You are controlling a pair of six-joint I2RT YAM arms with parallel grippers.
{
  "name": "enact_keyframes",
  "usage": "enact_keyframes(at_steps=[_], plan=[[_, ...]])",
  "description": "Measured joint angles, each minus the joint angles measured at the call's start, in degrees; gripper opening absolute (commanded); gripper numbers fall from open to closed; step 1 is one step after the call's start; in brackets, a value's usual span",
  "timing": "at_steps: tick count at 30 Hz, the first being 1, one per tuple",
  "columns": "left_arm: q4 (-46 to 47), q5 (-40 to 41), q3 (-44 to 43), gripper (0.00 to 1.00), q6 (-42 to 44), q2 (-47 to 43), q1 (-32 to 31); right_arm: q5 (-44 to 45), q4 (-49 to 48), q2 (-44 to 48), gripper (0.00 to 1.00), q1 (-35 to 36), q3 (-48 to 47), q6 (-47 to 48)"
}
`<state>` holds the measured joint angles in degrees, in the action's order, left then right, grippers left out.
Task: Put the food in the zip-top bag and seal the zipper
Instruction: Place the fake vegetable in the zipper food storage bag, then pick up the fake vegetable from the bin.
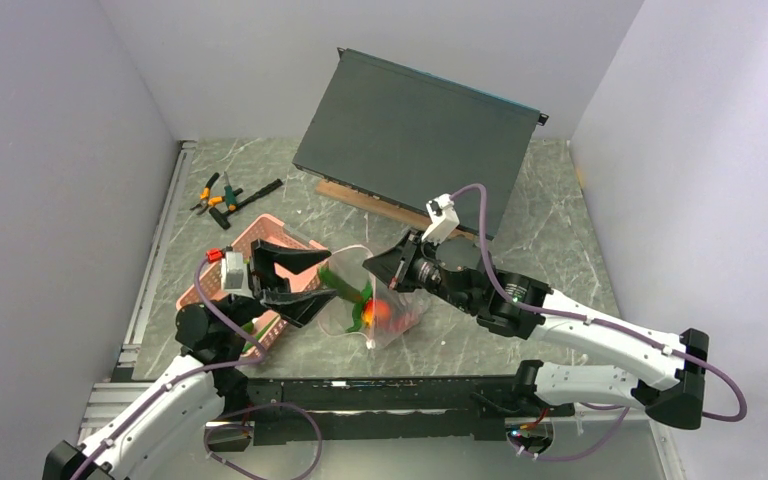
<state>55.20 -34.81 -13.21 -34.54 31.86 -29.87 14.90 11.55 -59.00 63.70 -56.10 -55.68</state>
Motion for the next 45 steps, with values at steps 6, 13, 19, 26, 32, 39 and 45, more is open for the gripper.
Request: enact_keyframes(at_steps=[6,13,19,26,32,39,45], plan=[[-5.03,2.54,-0.02,0.85,1.81,-2.71,-0.35,-0.07,-0.02,0.81,0.00,-0.72,0.00,0.02],[-18.82,4.98,-3.63,0.82,4.35,-10.32,-0.35,-1.27,-0.04,0.83,0.00,-1.75,0.02,0.00],[-43.69,11.89,-13.70,0.85,5.99,-14.91,-0.35,-1.92,-0.04,0.83,0.00,-2.03,0.04,0.31],[-76.70,29.09,-22.45,0.91,2.99,-19.39,-0.35,-1.73,-0.02,1.51,0.00,-2.05,0.74,1.73],[-99.06,42.36,-29.88,0.91,-3.08,-17.92,-0.37,-1.46,0.00,2.58,0.00,-2.08,1.44,2.82],[-112.17,44.76,-30.82,0.94,-7.26,-5.81,-0.39,-1.49,0.04,3.08,0.00,-2.08,1.53,3.74],[-118.09,44.74,-30.51,0.95,-8.83,4.66,-0.39,-1.44,0.44,4.50,0.00,-2.08,2.16,4.35]])
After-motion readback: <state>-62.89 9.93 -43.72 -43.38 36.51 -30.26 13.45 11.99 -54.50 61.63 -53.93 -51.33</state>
